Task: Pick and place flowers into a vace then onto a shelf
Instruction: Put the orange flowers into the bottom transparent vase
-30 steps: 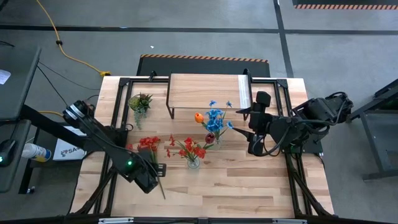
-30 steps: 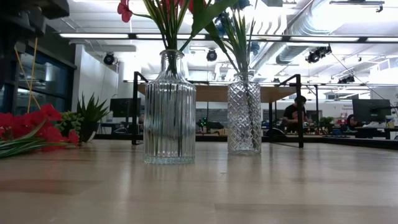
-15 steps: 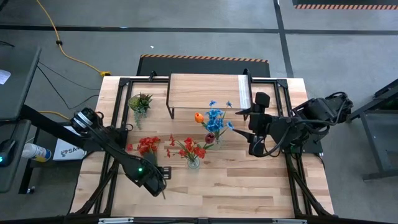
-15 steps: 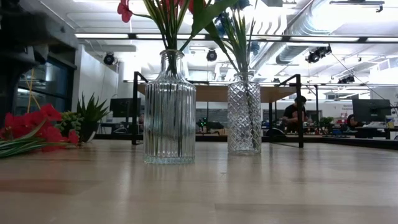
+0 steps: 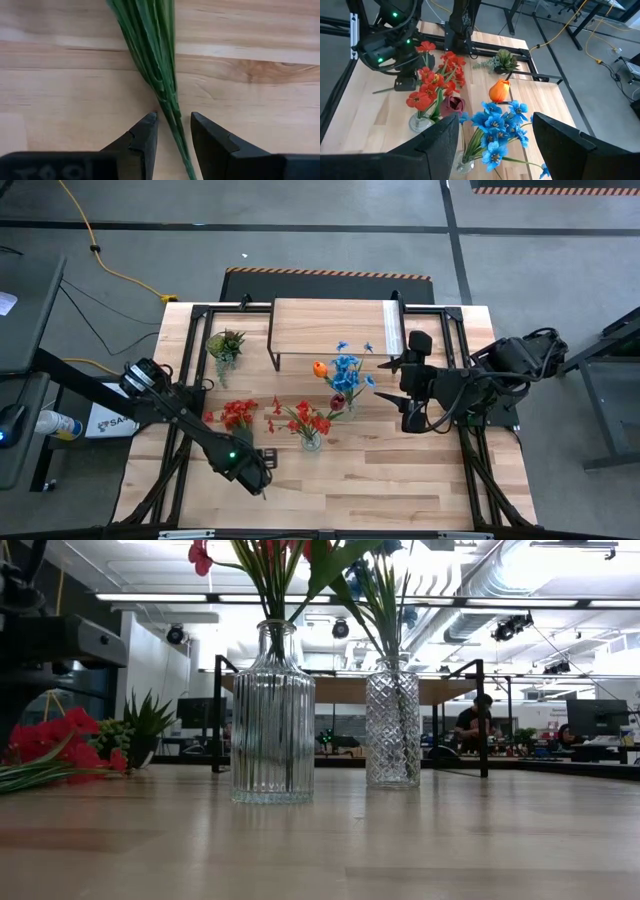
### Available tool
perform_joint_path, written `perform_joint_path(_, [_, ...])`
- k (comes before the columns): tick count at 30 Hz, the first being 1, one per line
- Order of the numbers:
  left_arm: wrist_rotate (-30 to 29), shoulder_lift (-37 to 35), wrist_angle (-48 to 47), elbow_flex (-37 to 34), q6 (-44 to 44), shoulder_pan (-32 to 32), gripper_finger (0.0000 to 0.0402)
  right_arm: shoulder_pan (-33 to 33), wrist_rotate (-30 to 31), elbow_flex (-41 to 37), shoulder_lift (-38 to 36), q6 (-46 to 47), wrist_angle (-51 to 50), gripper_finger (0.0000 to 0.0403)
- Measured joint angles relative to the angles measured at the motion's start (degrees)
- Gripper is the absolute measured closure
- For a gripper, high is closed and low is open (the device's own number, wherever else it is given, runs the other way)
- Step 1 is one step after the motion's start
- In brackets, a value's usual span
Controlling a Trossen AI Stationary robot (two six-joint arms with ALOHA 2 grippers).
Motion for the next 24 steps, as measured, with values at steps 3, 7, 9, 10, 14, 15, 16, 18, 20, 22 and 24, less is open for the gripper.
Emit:
perform_joint_path(3, [-0.3, -0.2, 2.9, -2.1, -0.8, 0.0, 0.0250, 0.0, 0.0, 0.0, 0.0, 0.0, 0.1, 0.0158])
perform_joint_path(7, [-0.3, -0.4, 4.9, -3.9, -1.0, 0.1, 0.0250, 0.0, -0.8, 0.0, 0.0, 0.0, 0.1, 0.0158])
perform_joint_path(9, [0.4, -0.4, 5.1, -4.2, -1.0, 0.3, 0.0250, 0.0, -1.0, 0.0, 0.0, 0.5, 0.1, 0.0158])
perform_joint_path(10, [0.6, -0.4, 5.0, -4.2, -1.0, 0.4, 0.0250, 0.0, -1.1, 0.0, 0.0, 0.6, 0.1, 0.0158])
perform_joint_path(14, [2.1, -0.3, 4.9, -4.2, -0.2, 0.8, 0.0267, 0.0, -1.1, 0.0, 0.0, 0.8, 0.1, 0.0158])
perform_joint_path(15, [2.1, -0.3, 4.7, -4.2, -0.1, 0.9, 0.0276, 0.0, -1.1, 0.0, 0.0, 0.7, 0.1, 0.0158])
perform_joint_path(16, [2.5, -0.3, 4.5, -4.2, 0.0, 1.0, 0.0287, 0.0, -1.1, 0.0, 0.0, 0.7, 0.1, 0.0158])
perform_joint_path(18, [3.0, -0.3, 4.2, -4.2, 0.2, 1.0, 0.0312, 0.0, -1.1, 0.0, 0.0, 0.6, 0.1, 0.0158])
perform_joint_path(20, [2.9, -0.3, 3.9, -4.3, 0.5, 1.0, 0.0337, 0.0, -1.1, 0.0, 0.0, 0.5, 0.1, 0.0158])
perform_joint_path(22, [3.0, -0.3, 3.6, -4.3, 0.6, 1.0, 0.0357, 0.0, -1.0, 0.0, 0.0, 0.5, 0.1, 0.0158])
perform_joint_path(24, [3.4, -0.3, 3.4, -4.3, 0.6, 1.0, 0.0371, 0.0, -0.9, 0.0, 0.0, 0.5, 0.1, 0.0158])
